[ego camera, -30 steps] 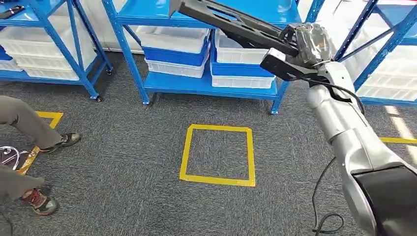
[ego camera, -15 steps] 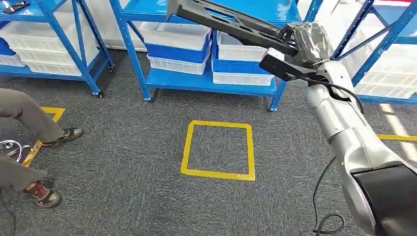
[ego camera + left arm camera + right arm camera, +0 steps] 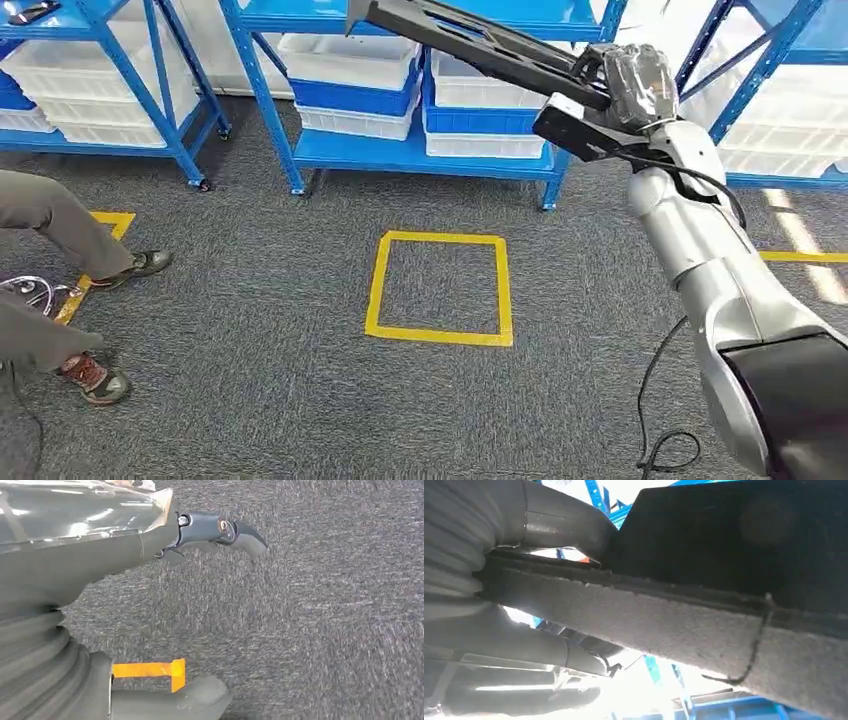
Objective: Take the parts from the cabinet and place them on the table.
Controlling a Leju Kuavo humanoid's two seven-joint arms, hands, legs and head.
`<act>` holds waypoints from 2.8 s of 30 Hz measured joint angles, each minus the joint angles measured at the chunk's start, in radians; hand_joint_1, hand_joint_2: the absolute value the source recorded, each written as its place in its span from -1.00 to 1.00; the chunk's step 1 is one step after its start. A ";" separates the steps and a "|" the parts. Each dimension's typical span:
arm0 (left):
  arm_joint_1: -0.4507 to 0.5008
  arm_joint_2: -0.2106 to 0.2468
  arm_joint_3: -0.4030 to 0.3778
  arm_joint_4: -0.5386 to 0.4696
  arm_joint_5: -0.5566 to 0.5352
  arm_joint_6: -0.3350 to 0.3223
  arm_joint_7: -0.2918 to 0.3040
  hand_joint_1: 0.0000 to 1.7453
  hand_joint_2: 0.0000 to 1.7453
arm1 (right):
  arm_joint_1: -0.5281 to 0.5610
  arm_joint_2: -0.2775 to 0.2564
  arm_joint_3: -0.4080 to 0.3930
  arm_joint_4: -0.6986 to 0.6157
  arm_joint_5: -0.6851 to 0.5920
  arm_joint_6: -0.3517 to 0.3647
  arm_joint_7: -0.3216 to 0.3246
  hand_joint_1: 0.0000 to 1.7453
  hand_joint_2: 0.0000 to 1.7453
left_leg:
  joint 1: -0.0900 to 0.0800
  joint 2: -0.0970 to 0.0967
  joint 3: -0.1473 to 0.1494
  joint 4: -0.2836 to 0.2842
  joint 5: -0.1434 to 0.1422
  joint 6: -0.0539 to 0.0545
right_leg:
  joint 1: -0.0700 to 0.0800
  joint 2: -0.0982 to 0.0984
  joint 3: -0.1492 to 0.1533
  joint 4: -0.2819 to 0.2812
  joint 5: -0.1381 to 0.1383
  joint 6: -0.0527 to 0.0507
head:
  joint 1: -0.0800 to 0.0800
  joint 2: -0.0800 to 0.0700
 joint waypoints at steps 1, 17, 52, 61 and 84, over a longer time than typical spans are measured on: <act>0.001 -0.002 0.000 0.000 0.000 0.000 0.000 -1.00 1.00 | -0.001 0.002 0.000 0.000 0.000 0.000 0.000 0.94 1.00 | 0.000 -0.001 -0.023 0.068 -0.061 -0.005 | 0.001 0.000 -0.009 0.000 0.008 -0.011 | 0.000 0.000; -0.001 -0.003 0.002 0.000 0.003 0.000 0.000 -1.00 1.00 | -0.022 0.004 0.008 0.005 0.010 0.014 0.005 0.94 1.00 | -0.005 0.000 0.114 -0.047 -0.038 0.052 | 0.013 0.000 -0.143 0.159 -0.042 0.016 | 0.002 0.000; 0.007 -0.004 0.020 0.000 -0.004 0.011 -0.011 -1.00 1.00 | -0.036 0.006 0.021 0.010 -0.012 0.035 0.022 0.94 1.00 | -0.028 -0.009 0.125 -0.040 -0.063 0.035 | 0.015 -0.002 -0.093 -0.024 0.100 0.027 | 0.006 0.000; 0.006 -0.005 0.021 0.000 -0.011 0.016 -0.013 -1.00 1.00 | -0.036 -0.008 0.008 -0.006 -0.023 0.032 0.020 0.94 1.00 | -0.021 -0.001 0.111 -0.044 -0.041 0.065 | 0.006 -0.001 -0.144 0.068 0.047 0.038 | 0.008 0.000; 0.007 -0.007 0.024 0.000 -0.012 0.023 -0.011 -1.00 1.00 | -0.024 -0.017 0.006 -0.020 -0.023 0.040 0.019 0.94 1.00 | 0.003 -0.005 0.061 0.082 -0.079 -0.002 | 0.005 0.024 -0.060 -0.004 0.055 -0.007 | 0.003 0.000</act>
